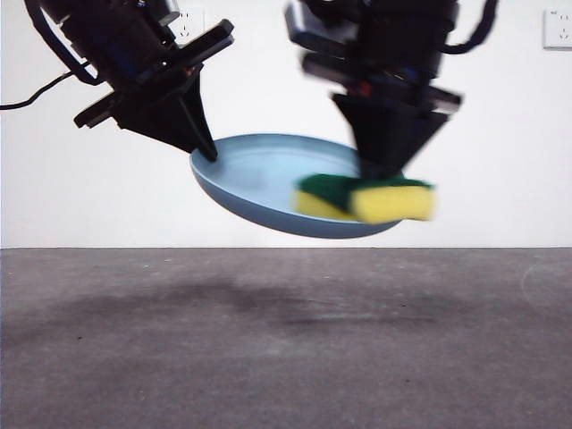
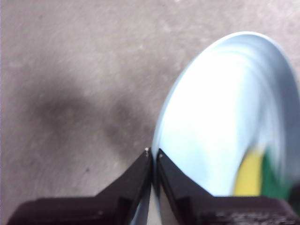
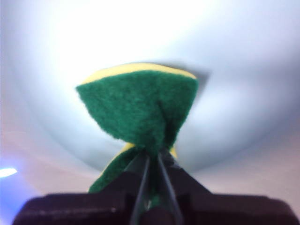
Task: Pick up the plate,pick up the cloth,clean the plate with the cloth
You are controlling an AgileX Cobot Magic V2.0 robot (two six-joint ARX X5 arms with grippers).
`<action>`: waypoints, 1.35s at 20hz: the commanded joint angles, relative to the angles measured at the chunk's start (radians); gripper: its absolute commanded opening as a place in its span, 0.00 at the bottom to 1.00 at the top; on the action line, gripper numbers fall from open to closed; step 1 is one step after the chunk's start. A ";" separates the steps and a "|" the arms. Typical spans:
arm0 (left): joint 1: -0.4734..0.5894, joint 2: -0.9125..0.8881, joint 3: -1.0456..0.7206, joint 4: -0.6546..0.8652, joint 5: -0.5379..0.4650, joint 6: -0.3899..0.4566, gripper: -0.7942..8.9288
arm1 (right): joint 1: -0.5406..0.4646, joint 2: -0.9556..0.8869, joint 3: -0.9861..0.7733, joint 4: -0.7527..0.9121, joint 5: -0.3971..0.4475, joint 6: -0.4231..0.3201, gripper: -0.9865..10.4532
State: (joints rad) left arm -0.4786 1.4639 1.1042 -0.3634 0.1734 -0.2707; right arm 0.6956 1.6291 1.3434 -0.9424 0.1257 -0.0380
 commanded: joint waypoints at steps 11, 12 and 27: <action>-0.040 -0.005 -0.004 -0.036 -0.008 0.056 0.07 | -0.041 -0.009 -0.007 0.521 -0.244 0.008 0.07; -0.039 -0.005 -0.004 -0.050 -0.062 0.074 0.07 | -0.041 -0.025 -0.007 0.523 -0.249 0.017 0.07; 0.166 0.158 -0.004 0.003 -0.269 0.244 0.07 | -0.062 -0.461 -0.007 0.233 -0.117 0.022 0.07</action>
State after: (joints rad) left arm -0.3164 1.6100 1.1046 -0.3695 -0.0982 -0.0467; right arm 0.6338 1.1648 1.3430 -0.7132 0.0044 -0.0223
